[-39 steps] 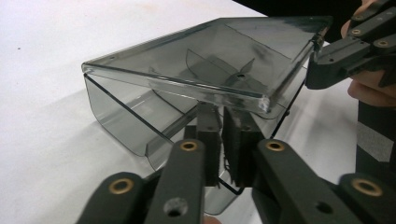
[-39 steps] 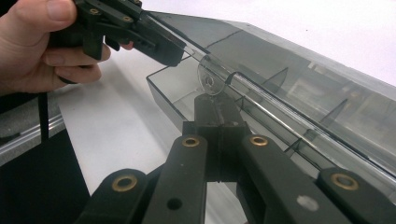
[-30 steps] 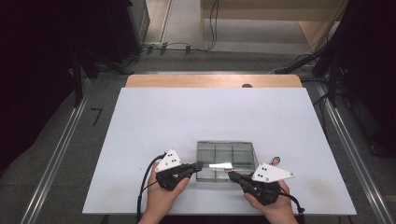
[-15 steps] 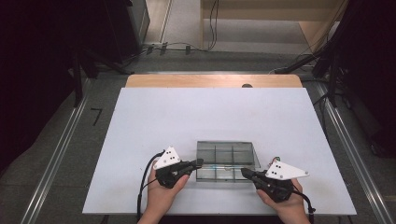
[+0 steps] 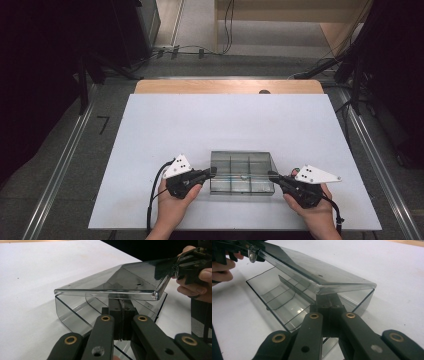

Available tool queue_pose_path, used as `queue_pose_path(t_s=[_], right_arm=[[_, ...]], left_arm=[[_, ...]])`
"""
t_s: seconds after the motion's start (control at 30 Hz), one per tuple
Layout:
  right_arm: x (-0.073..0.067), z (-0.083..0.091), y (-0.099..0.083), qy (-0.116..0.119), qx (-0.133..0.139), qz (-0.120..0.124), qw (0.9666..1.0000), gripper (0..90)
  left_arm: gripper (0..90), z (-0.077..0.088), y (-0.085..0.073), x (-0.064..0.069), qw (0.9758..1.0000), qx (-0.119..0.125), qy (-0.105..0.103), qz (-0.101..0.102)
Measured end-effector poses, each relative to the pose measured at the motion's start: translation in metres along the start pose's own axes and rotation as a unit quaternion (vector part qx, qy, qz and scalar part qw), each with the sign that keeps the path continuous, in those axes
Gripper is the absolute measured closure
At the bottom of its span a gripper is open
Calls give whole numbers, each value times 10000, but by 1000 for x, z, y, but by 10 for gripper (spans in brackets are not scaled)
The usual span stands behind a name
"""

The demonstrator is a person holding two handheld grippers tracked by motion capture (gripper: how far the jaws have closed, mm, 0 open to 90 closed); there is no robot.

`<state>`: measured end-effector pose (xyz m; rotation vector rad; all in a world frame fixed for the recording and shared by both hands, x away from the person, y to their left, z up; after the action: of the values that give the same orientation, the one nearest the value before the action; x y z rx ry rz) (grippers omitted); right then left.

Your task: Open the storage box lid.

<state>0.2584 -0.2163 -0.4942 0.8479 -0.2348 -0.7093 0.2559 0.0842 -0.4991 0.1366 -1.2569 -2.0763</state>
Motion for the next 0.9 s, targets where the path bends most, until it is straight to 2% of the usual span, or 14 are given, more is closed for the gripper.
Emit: queue_pose_path(t_s=[0.03,0.27,0.47,0.57,0.73,0.8,0.9], right_arm=[[1,0,1,-67,40,-28,10000,886],[3,1,3,-122,78,-68,9999,886],[3,1,4,-132,86,-56,9999,886],[3,1,5,-125,100,-50,9999,886],[2,1,6,-121,109,-49,9999,886],[2,1,7,-134,120,-55,9998,886],[2,1,7,-134,130,-49,9998,886]], left_arm=[[895,0,0,0,10000,-8,2,-2],[878,4,-3,1,10000,-9,-21,-54],[574,13,-7,-4,9999,43,91,-100],[413,16,-4,-7,9996,132,230,-102],[144,10,1,-9,9993,37,311,-201],[76,6,2,-9,9991,-13,329,-270],[30,2,6,-9,9990,-57,262,-349]])
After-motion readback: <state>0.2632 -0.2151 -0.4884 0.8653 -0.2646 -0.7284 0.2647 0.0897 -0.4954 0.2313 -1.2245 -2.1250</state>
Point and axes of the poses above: each handheld gripper's, and its own axes: z roughly backward along the jaws, y roughly out of its top, x roughly to its right, the point moved 4 cm from there along -z, roughly forward along the jaws, and after that the axes turned 12 degrees about -x, right-handed, at the moved point
